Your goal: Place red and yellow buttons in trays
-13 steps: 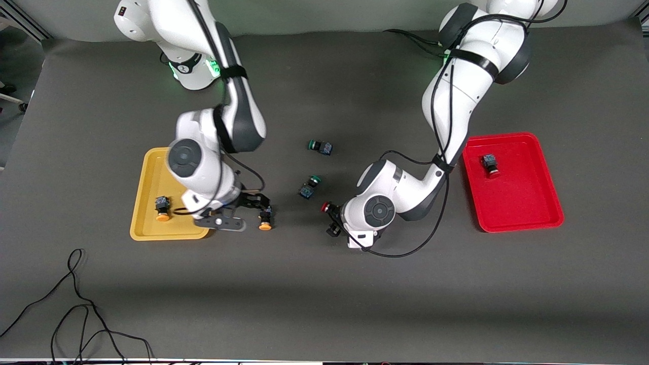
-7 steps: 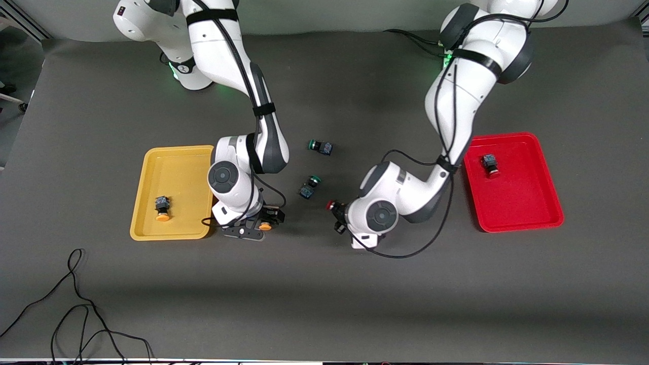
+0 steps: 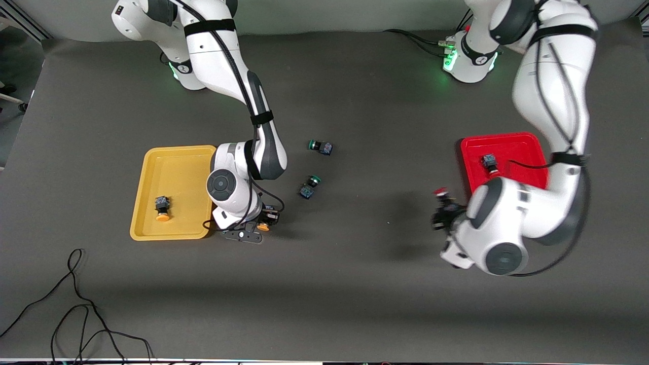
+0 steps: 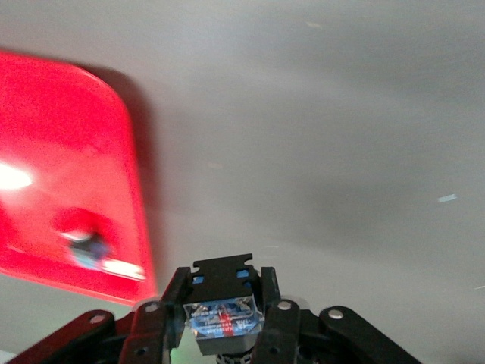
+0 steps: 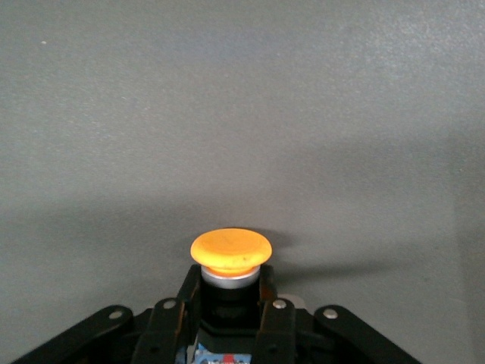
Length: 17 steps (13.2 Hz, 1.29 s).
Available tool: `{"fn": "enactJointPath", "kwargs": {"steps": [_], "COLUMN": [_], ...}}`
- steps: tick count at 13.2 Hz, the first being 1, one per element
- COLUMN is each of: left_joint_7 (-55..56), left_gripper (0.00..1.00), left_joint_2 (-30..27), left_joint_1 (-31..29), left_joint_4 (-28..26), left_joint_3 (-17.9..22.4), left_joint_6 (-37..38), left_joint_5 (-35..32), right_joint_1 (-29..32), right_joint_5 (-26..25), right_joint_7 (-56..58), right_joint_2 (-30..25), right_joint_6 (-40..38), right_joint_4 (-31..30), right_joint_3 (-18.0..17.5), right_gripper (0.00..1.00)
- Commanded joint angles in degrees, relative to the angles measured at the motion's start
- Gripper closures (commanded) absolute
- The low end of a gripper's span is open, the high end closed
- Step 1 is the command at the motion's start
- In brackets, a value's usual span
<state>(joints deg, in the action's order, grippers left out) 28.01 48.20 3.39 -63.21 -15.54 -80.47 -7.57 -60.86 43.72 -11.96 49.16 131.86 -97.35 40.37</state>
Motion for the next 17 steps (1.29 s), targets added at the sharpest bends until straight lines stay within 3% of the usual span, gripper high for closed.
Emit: {"fn": "enactJointPath", "kwargs": {"steps": [1,3,6,9,11,13,15,17], "left_joint_7": [-15.66,-22.00,-27.92,-29.32,-29.94,-30.03,-30.03,-29.94], "left_gripper": [1.00,1.00,1.00,1.00,1.00,1.00,0.02,0.00], "left_joint_2": [-8.72,-17.65,-29.28,-30.27,-30.54,-29.93,-30.09,-32.72], "left_joint_1": [-6.08,-11.71,-19.10,-24.46,-25.80,-25.89,-25.71,-25.10], "left_joint_4": [-12.16,-25.74,-49.84,-59.72,-64.13,-64.84,-64.15,-59.51], "left_joint_3": [-0.10,-0.10,0.08,-0.01,0.08,-0.01,-0.10,-0.62], "left_joint_6": [-1.00,-8.08,-30.12,-42.72,-48.89,-49.87,-48.22,-39.21], "left_joint_5": [-2.97,-5.95,-6.75,-10.62,-10.62,-10.62,-10.62,-9.49], "right_joint_1": [0.22,-0.56,-3.37,-3.04,-3.12,-2.51,-0.05,0.39], "right_joint_5": [-0.29,-2.23,-6.34,-17.67,-18.84,-18.85,-17.97,-12.99], "right_joint_7": [0.97,-0.86,-2.90,5.15,15.33,24.66,29.69,31.81], "right_joint_2": [-3.17,-6.51,-11.08,-18.63,-21.81,-20.86,-18.85,-15.95], "right_joint_6": [-2.38,-10.61,-24.42,-31.56,-32.19,-30.54,-22.05,-13.24], "right_joint_4": [0.49,2.85,6.38,4.20,-1.59,-5.03,-10.90,-16.54], "right_joint_3": [0.58,3.91,10.59,12.97,17.17,20.44,20.10,17.57], "right_gripper": [0.96,0.96,0.96,0.96,0.96,0.96,0.96,0.96]}}
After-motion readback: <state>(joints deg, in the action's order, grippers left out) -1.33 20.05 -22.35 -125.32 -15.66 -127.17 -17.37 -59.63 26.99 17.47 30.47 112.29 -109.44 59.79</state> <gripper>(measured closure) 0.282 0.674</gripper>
